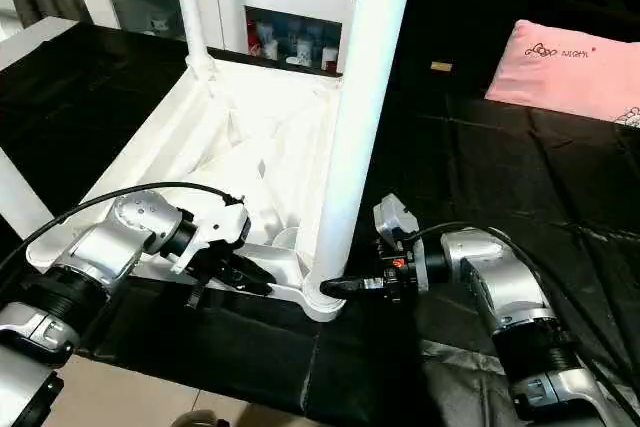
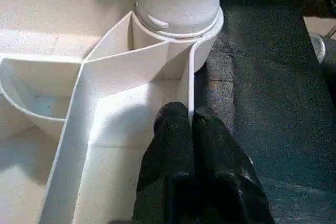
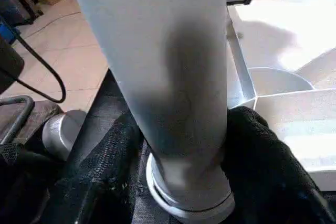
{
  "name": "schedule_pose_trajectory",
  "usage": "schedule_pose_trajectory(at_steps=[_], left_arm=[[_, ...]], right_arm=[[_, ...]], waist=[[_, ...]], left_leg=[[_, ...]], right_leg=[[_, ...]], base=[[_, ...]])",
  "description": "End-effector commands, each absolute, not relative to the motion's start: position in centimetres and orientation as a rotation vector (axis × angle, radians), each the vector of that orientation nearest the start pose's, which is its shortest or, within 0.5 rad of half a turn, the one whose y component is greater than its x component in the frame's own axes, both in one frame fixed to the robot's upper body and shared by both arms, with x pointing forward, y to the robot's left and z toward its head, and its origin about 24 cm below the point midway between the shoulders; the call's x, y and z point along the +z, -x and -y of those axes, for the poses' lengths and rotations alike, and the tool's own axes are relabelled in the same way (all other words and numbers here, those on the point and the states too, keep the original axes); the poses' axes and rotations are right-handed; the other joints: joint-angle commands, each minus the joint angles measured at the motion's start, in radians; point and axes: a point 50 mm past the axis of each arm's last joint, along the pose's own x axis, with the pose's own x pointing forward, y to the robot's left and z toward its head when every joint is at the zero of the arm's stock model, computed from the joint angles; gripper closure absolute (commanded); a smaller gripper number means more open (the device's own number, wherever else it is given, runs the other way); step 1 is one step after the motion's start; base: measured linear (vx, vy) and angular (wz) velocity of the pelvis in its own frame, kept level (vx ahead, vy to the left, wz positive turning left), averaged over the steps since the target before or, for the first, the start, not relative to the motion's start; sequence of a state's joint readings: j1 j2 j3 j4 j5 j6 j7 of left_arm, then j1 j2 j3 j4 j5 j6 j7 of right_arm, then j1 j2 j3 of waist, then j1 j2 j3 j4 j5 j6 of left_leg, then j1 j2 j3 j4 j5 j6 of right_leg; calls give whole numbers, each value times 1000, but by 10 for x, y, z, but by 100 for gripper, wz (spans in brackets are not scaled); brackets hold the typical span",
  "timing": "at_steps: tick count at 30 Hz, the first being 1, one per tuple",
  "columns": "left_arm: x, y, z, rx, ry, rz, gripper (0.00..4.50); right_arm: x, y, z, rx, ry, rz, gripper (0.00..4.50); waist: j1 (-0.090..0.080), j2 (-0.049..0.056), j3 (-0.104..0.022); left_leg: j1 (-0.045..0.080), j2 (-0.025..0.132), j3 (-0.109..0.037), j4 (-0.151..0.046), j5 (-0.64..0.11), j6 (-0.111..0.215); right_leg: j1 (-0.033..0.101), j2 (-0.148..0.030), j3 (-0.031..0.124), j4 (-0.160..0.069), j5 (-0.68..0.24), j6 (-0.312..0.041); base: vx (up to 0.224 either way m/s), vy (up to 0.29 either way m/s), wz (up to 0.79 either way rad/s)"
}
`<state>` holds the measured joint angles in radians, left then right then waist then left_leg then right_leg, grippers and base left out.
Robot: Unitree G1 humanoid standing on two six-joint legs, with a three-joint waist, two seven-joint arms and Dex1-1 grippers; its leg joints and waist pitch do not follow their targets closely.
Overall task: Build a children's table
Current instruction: Rotate leg to tighten
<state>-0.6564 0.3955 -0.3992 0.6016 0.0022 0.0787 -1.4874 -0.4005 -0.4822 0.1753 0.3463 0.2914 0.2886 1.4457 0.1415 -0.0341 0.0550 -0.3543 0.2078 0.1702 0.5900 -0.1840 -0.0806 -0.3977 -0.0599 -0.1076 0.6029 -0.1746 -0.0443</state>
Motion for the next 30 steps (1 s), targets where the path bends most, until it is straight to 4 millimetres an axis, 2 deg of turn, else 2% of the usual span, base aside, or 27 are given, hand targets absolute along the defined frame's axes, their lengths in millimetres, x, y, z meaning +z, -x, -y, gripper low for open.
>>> schedule_pose_trajectory(at_steps=[1,5,7,10,11,12,13,14,15,16,19,20,21,23,24,25,26,27,29,30], left_arm=[[67,-311,-111,-1630,-430,-511,450],[69,-318,-102,-1513,-359,-485,450],[69,-322,-98,-1451,-333,-482,450],[75,-334,-82,-1281,-242,-454,450],[77,-336,-78,-1248,-218,-451,450],[79,-338,-74,-1212,-201,-446,450],[80,-340,-70,-1177,-186,-442,450],[80,-341,-66,-1148,-167,-443,450],[81,-343,-61,-1116,-148,-439,450],[81,-343,-60,-1111,-144,-439,450],[85,-348,-46,-1010,-97,-405,450],[87,-349,-42,-992,-83,-396,450],[89,-349,-39,-981,-77,-391,450],[89,-349,-38,-976,-82,-392,450],[89,-348,-37,-973,-94,-395,450],[89,-348,-38,-974,-98,-396,450],[87,-347,-39,-977,-108,-404,450],[87,-347,-39,-977,-108,-406,450],[85,-346,-41,-979,-116,-413,450],[84,-346,-42,-980,-120,-417,450]], right_arm=[[63,-275,163,1486,-25,-396,246],[59,-275,153,1377,-46,-392,248],[56,-276,147,1316,-36,-395,250],[44,-286,134,1101,-15,-426,251],[42,-288,130,1054,-16,-433,254],[40,-291,126,1002,-22,-441,255],[39,-293,122,955,-30,-449,255],[38,-296,117,905,-37,-455,256],[38,-300,111,845,-46,-460,258],[38,-300,110,835,-47,-460,258],[38,-312,92,664,-88,-472,259],[38,-315,87,617,-95,-477,259],[39,-318,82,573,-108,-477,259],[40,-320,79,559,-116,-469,259],[42,-321,77,561,-116,-456,224],[43,-321,77,563,-114,-452,224],[45,-321,75,578,-105,-433,189],[46,-321,74,579,-102,-430,189],[48,-321,73,588,-108,-413,179],[49,-321,73,590,-114,-406,167]], waist=[[-10,2,-70],[-14,-1,-67],[-21,-1,-65],[-42,-2,-61],[-54,-4,-60],[-62,-8,-62],[-65,-5,-62],[-72,-5,-64],[-82,-3,-63],[-84,-3,-64],[-95,0,-68],[-97,-1,-74],[-101,0,-73],[-101,1,-74],[-99,2,-76],[-98,2,-76],[-97,3,-77],[-96,7,-77],[-98,7,-77],[-99,7,-73]], left_leg=[[8,33,0,-59,-134,55],[9,32,-3,-62,-153,40],[9,24,-4,-61,-179,30],[8,19,-5,-60,-194,14],[8,14,-5,-58,-204,5],[2,10,-8,-56,-196,5],[0,9,-8,-56,-190,9],[3,8,-7,-55,-187,19],[3,10,-7,-55,-185,24],[3,9,-7,-55,-185,25],[2,11,-8,-57,-169,31],[-1,12,-9,-56,-146,30],[-5,14,-9,-58,-130,36],[-3,13,-5,-57,-117,47],[-4,14,-5,-56,-100,55],[-4,15,-5,-57,-92,60],[-5,15,-5,-57,-79,66],[-5,16,-5,-58,-73,68],[-5,17,-5,-58,-74,70],[-2,17,-4,-59,-94,70]], right_leg=[[57,-86,59,-78,-278,-131],[57,-86,59,-84,-322,-116],[57,-88,57,-94,-397,-92],[54,-85,52,-102,-459,-68],[53,-84,46,-110,-506,-50],[59,-86,44,-111,-529,-32],[58,-85,43,-114,-531,-28],[55,-83,44,-117,-517,-28],[52,-80,45,-114,-495,-40],[51,-79,45,-114,-488,-43],[52,-77,49,-105,-421,-68],[58,-79,53,-97,-367,-83],[58,-78,55,-90,-317,-101],[59,-78,59,-87,-267,-118],[63,-78,60,-82,-229,-129],[64,-78,61,-80,-208,-134],[67,-79,62,-76,-177,-141],[68,-80,62,-75,-163,-146],[68,-80,63,-73,-138,-159],[67,-80,63,-77,-157,-164]], base=[[0,0,0],[0,0,0],[0,0,0],[0,0,0],[0,0,0],[0,0,0],[0,0,0],[0,0,0],[0,0,0],[0,0,0],[0,0,0],[0,0,0],[0,0,0],[0,0,0],[0,0,0],[0,0,0],[0,0,0],[0,0,0],[0,0,0],[0,0,0]])
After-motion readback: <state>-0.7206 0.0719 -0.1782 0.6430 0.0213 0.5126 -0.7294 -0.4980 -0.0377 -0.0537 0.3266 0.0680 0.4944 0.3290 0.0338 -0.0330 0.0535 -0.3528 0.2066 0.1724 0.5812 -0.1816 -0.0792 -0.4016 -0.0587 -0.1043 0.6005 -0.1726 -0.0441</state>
